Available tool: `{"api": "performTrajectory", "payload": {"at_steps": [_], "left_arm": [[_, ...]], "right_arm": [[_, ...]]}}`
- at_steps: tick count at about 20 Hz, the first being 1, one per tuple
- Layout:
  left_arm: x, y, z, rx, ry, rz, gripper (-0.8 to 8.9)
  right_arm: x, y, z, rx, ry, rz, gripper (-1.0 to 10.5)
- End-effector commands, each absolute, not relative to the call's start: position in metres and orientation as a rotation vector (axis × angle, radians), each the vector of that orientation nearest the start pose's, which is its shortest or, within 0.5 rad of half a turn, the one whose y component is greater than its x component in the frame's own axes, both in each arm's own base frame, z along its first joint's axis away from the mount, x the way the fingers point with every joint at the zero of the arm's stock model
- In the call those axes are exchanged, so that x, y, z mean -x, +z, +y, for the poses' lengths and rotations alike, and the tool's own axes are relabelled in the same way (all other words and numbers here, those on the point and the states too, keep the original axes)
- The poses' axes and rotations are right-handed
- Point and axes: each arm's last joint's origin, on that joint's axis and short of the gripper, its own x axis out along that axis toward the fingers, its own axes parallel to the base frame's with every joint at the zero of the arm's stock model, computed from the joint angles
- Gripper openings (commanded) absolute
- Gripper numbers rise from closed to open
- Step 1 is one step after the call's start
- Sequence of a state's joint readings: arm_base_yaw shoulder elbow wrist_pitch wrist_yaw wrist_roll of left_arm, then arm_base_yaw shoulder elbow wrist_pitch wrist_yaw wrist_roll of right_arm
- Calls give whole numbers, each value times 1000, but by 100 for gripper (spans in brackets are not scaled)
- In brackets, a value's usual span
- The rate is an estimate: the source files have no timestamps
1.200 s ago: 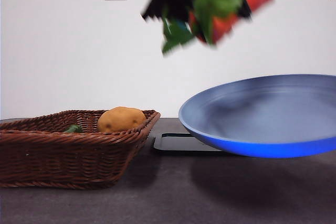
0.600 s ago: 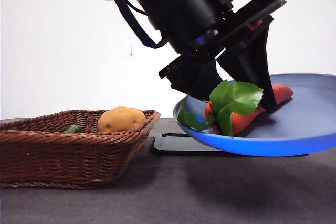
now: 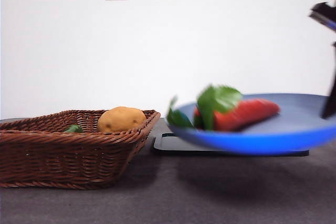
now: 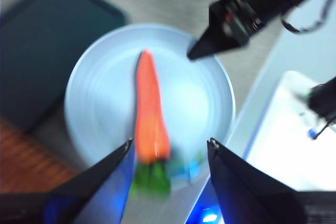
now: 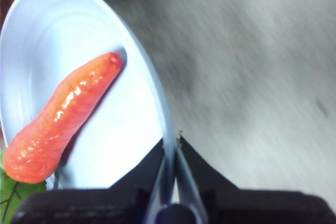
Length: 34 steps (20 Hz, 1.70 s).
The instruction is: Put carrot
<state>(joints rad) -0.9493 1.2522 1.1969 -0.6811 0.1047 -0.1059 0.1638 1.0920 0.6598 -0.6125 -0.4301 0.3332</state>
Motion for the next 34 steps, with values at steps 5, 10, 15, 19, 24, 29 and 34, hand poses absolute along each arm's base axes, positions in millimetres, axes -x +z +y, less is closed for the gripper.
{"api": "performTrajectory", "payload": {"at_steps": [5,10,15,19,24,29,34], "left_arm": [[-102,385,-137,-219,-761,563,245],[-83,396,-108,-187,-719,498,245],[-81,396,-105,-192,-714,504,245],[-81,396,-105,-193,-713,504,245],[-82,396,-105,-195,-689,492,245],[-87,400,-104,-213,-544,420,245],[-98,409,-119,-261,-559,291,243]], "right_arm": [[-274,214,45,-453,349,1097,4],[-341,207,48,-466,328,1108,4],[-375,184,47,-477,305,1149,4],[-380,165,43,-488,277,1195,39],[-380,164,42,-485,281,1195,213],[-371,181,37,-492,306,1209,219],[-337,242,35,-412,348,1139,191]]}}
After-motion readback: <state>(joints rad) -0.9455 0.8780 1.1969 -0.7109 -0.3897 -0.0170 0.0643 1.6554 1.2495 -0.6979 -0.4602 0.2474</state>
